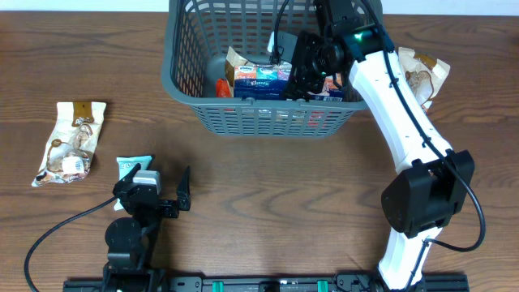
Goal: Pack container
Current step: 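Lower the Kleenex pack into the basket and open the right gripper, then reach the right gripper to the back-right PanTree bag and grasp it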
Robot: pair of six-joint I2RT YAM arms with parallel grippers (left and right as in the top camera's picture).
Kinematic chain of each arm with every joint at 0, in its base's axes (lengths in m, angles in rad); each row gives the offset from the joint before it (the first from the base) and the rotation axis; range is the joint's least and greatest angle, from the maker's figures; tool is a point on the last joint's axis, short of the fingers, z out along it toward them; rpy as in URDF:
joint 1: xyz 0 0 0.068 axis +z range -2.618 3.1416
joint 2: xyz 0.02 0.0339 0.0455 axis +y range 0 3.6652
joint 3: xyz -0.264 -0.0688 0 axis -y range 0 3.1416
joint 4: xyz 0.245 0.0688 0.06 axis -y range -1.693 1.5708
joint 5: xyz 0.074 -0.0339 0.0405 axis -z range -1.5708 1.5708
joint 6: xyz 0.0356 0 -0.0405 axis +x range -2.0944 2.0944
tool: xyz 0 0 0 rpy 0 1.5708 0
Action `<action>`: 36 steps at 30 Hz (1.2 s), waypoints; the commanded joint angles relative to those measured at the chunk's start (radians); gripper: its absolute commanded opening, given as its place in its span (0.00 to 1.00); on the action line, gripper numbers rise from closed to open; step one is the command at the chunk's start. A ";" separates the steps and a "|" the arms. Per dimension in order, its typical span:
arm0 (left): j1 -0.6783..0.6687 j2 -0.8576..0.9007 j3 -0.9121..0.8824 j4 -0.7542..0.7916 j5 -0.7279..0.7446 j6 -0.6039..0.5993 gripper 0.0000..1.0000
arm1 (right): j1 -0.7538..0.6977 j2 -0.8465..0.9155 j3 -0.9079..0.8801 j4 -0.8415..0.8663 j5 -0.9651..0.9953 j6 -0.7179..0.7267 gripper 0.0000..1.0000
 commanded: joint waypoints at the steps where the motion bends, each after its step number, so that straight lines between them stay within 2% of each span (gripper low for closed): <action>1: -0.003 0.000 -0.020 -0.025 0.022 -0.004 0.99 | 0.014 -0.027 0.009 0.000 -0.039 0.049 0.96; 5: -0.003 0.000 -0.020 -0.025 0.022 -0.004 0.99 | 0.013 -0.085 0.023 0.052 -0.092 0.055 0.99; 10: -0.003 0.000 -0.020 -0.025 0.022 -0.004 0.99 | 0.008 -0.176 0.113 0.209 -0.076 0.204 0.99; 12: -0.003 0.000 -0.020 -0.026 0.022 -0.004 0.98 | -0.002 -0.218 0.136 0.308 -0.004 0.320 0.99; 15: -0.003 0.000 -0.020 -0.028 0.022 -0.004 0.99 | -0.029 -0.273 0.137 0.461 0.200 0.588 0.99; 18: -0.003 0.000 -0.020 -0.028 0.022 -0.004 0.99 | -0.080 -0.303 0.137 0.523 0.435 0.832 0.99; 21: -0.003 0.000 -0.020 -0.028 0.022 -0.004 0.99 | -0.146 -0.306 0.137 0.517 0.635 1.086 0.99; 25: -0.003 0.000 -0.020 -0.028 0.022 -0.004 0.99 | -0.248 -0.290 0.136 0.472 0.690 1.268 0.99; 28: -0.003 0.000 -0.020 -0.028 0.022 -0.004 0.99 | -0.308 -0.265 0.136 0.454 0.665 1.336 0.99; 32: -0.003 0.000 -0.020 -0.028 0.022 -0.004 0.99 | -0.348 -0.229 0.136 0.436 0.631 1.345 0.99; 36: -0.003 0.000 -0.020 -0.028 0.022 -0.004 0.99 | -0.388 -0.163 0.136 0.361 0.635 1.426 0.99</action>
